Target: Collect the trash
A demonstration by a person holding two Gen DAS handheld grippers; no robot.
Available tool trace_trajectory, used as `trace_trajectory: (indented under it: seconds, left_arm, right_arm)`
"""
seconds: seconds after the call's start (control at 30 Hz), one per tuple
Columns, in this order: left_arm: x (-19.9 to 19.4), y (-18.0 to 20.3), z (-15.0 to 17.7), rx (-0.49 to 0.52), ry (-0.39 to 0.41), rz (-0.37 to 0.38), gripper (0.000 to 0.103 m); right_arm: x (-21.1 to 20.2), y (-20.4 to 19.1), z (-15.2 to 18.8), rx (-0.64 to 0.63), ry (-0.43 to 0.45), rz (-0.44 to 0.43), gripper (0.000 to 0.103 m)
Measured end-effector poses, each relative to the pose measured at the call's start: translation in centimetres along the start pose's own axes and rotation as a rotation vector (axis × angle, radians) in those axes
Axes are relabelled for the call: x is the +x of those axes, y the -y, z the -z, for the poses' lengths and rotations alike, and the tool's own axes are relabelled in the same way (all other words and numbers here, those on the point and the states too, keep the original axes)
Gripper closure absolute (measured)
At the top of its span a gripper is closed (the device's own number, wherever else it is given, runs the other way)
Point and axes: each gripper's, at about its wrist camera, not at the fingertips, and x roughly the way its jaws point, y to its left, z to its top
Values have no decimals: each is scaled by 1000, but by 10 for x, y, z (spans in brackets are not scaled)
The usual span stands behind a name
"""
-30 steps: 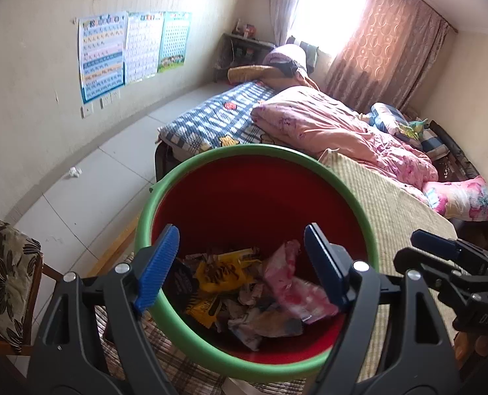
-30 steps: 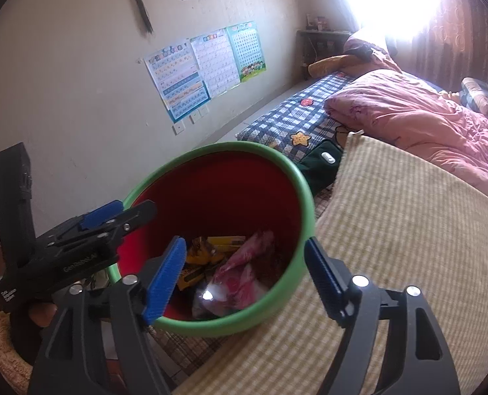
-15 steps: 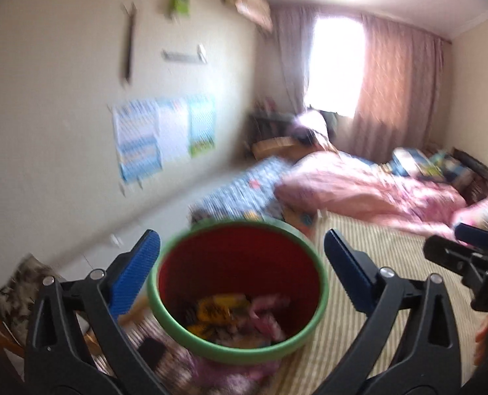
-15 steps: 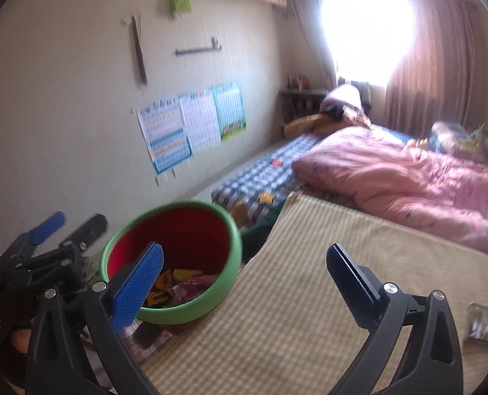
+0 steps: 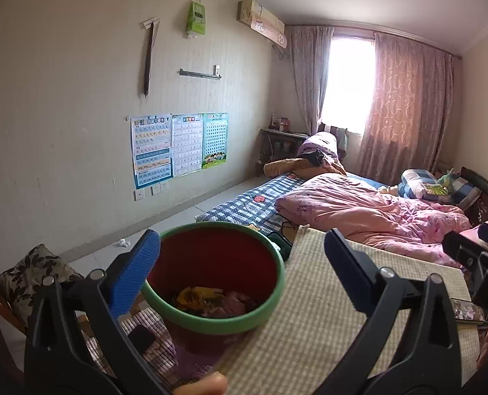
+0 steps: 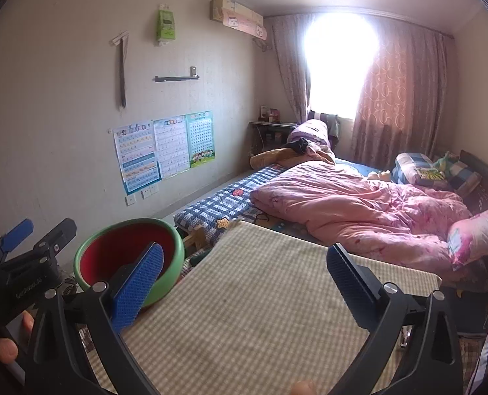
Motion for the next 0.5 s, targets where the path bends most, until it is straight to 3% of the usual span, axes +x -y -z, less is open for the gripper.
trace_trajectory:
  seconds: [0.5]
  left_arm:
    - [-5,24,1,42,-39,3,5]
  right_arm:
    - [-9,32,-4,79,7,4,7]
